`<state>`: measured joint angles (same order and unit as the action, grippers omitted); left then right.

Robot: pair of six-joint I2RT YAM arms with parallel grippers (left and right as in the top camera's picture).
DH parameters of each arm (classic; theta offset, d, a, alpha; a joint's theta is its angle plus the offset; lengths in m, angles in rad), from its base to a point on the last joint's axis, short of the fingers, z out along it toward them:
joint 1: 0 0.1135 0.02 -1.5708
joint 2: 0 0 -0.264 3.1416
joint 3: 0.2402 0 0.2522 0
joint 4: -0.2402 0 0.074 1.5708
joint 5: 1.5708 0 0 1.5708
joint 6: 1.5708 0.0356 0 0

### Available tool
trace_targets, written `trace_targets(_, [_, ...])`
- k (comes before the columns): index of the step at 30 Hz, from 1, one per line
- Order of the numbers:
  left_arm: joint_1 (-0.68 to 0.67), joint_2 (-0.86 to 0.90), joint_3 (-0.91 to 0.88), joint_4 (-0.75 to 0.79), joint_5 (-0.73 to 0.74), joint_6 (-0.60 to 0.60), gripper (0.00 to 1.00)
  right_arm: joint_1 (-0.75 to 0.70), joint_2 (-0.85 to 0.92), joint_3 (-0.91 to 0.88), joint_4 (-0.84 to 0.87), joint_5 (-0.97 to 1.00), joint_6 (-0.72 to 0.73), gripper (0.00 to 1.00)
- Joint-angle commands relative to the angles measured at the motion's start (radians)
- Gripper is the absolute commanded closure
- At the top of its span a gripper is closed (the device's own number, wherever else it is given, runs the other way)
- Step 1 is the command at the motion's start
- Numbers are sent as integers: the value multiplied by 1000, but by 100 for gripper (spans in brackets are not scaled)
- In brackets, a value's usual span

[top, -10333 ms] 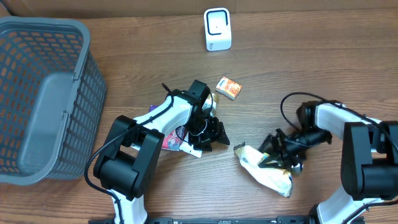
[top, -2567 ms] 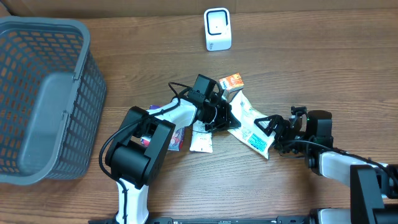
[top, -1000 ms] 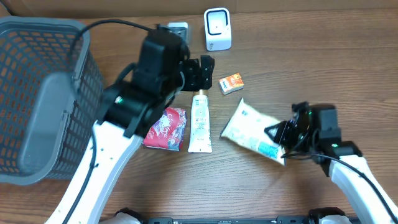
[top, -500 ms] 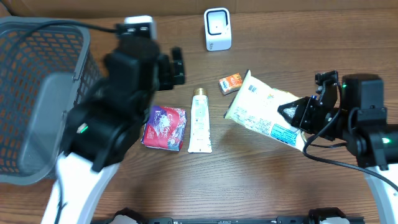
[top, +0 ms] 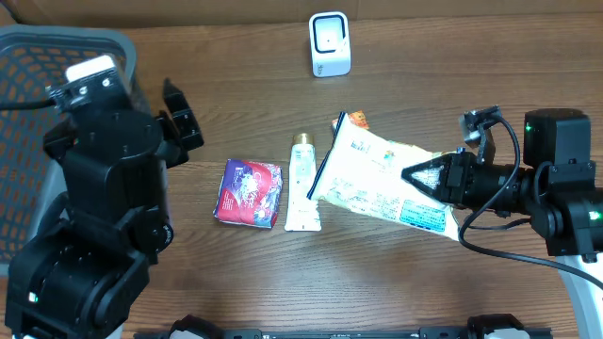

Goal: Scan the item barcode

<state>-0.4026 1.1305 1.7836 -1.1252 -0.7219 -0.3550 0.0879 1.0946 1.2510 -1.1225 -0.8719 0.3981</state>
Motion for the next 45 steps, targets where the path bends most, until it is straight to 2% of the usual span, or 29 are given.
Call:
trace_targets(1, [13,-1,17,-5,-37,15,0,5,-16,33,6,-48,-10,96])
trace_targets(4, [13,2,17,1,-37,14,0,5,-15,33,35,44,-39,96])
trace_targets(9, [12,2,17,7,-37,15,0,49,59,18,255,682,-80,96])
trace_targets(16, [12,5,17,0,-38,15,0,111,296,19,674,822,-246,96])
trace_targets(20, [13,11,17,0,-38,15,0,173,428,19,863,1108,-452,96])
trace_targets(25, [12,22,17,-2,-45,16,0,269,573,19,1129,1428,-805,96])
trace_targets(31, [12,39,17,-2,-65,19,0,304,740,19,1500,1518,-1192,96])
trace_targets(37, [12,60,17,-12,-75,19,0,326,855,19,1755,1509,-1471,96])
trace_targets(45, [12,91,17,-45,-75,19,0,370,989,29,1952,1423,-1690,96])
